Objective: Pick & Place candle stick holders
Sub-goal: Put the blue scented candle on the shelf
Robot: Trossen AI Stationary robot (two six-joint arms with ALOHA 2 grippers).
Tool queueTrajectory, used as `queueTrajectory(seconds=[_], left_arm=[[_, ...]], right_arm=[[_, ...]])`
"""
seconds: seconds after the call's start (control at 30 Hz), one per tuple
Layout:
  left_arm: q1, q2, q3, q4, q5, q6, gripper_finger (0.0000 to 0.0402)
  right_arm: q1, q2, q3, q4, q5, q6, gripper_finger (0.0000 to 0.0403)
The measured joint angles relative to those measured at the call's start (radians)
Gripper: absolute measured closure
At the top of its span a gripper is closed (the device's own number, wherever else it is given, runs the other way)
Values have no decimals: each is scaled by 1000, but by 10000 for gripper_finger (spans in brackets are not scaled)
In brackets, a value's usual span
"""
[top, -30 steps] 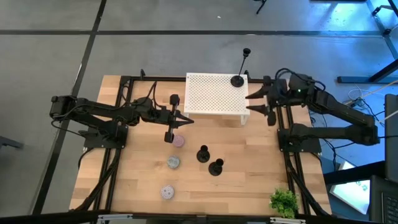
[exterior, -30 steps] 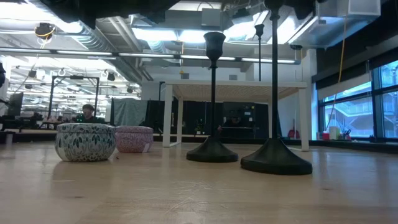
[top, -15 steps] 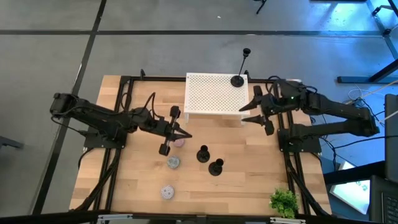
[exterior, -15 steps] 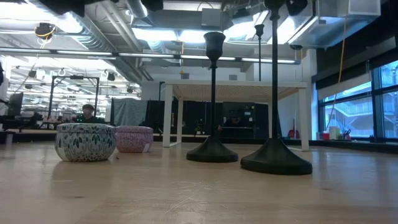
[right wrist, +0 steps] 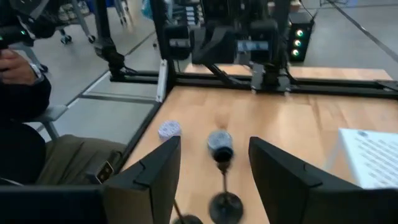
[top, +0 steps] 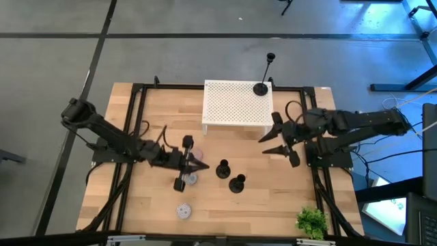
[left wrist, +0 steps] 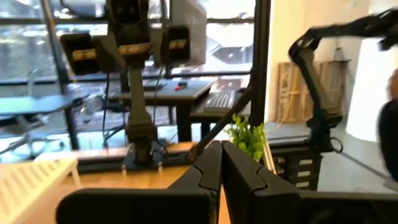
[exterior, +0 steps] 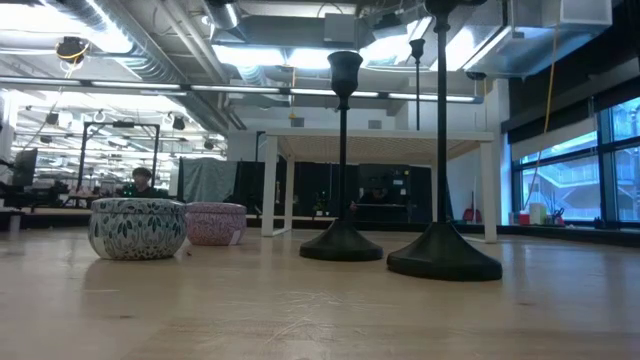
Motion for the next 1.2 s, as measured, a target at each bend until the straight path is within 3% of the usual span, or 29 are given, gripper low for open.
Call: queueTrajectory(seconds=[0.1, 0.3, 0.47, 0.67, 0.9, 1.03, 1.2], left_arm=[[-86, 34, 50, -41, -135, 0, 398], [-256, 90, 197, -300, -412, -48, 398], [-342, 131, 287, -504, -516, -186, 398], [-379, 132, 315, -785, -527, -561, 398], [-381, 153, 315, -1156, -525, -979, 398], [-381, 204, 315, -1257, -473, -1059, 397], [-380, 277, 315, -1247, -280, -1065, 397]], right_arm=[[84, 32, 0, 58, 54, 33, 210], [228, 96, 0, 158, 142, 93, 210], [326, 147, 0, 225, 247, 153, 210], [408, 211, 0, 311, 350, 216, 210], [454, 269, 0, 391, 389, 258, 210], [467, 293, 0, 420, 394, 280, 210], [479, 313, 0, 447, 429, 302, 210]])
